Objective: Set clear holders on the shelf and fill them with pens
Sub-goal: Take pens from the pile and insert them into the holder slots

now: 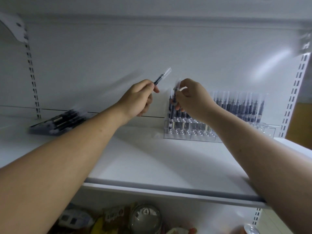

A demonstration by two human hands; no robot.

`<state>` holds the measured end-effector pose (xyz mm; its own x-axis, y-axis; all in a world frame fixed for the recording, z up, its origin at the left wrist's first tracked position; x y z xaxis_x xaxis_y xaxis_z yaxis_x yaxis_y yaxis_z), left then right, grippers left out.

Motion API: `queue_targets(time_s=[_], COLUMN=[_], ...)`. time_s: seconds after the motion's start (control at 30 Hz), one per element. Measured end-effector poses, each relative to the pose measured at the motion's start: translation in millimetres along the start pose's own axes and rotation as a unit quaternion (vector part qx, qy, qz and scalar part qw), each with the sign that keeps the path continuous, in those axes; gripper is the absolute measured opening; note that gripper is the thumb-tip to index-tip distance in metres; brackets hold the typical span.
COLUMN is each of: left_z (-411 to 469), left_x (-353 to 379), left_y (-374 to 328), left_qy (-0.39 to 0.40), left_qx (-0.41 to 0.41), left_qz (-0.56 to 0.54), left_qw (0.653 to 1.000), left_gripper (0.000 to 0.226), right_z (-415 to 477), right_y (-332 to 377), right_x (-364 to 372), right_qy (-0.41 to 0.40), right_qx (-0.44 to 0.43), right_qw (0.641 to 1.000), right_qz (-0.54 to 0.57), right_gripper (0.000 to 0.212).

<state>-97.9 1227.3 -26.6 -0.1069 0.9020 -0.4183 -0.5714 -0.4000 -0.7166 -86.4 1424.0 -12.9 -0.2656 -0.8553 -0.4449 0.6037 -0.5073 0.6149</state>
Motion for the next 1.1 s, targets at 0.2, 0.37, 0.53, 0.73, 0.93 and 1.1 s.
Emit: queue_targets(time_s=[0.2, 0.37, 0.53, 0.73, 0.93, 1.1], left_z=[1, 1, -3, -2, -5, -5], left_x=[0, -2, 0, 2, 5, 3], left_y=[0, -1, -5, -7, -6, -6], left_qy=[-0.015, -0.017, 0.007, 0.04, 0.067, 0.056], left_qx=[0.002, 0.017, 0.029, 0.041, 0.069, 0.111], left_qz=[0.002, 0.002, -0.012, -0.037, -0.015, 0.069], left_qw=[1.0, 1.0, 0.999, 0.998, 0.995, 0.99], left_gripper=[0.027, 0.021, 0.016, 0.019, 0.023, 0.02], right_z=[-1, -1, 2, 3, -3, 0], right_y=[-1, -1, -5, 5, 12, 13], right_x=[7, 4, -5, -12, -8, -7], right_qy=[0.031, 0.038, 0.024, -0.07, -0.033, -0.036], right_qx=[0.024, 0.002, 0.001, -0.079, -0.082, -0.058], right_qw=[0.997, 0.99, 0.994, 0.992, 0.98, 0.971], right_qz=[-0.06, -0.139, -0.107, 0.063, 0.177, 0.231], right_gripper=[0.012, 0.017, 0.013, 0.012, 0.016, 0.017])
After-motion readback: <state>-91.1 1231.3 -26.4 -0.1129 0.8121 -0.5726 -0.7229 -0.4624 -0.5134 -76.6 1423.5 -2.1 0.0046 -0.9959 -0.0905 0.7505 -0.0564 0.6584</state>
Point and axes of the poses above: each hand's wrist, its own z-axis towards the middle knuckle, its own x-axis out of the palm, y = z × x, the point moved 1 cm from there along z, towards the middle knuckle, and after that the axes turned 10 degrees about z, right-handed, at the moved point
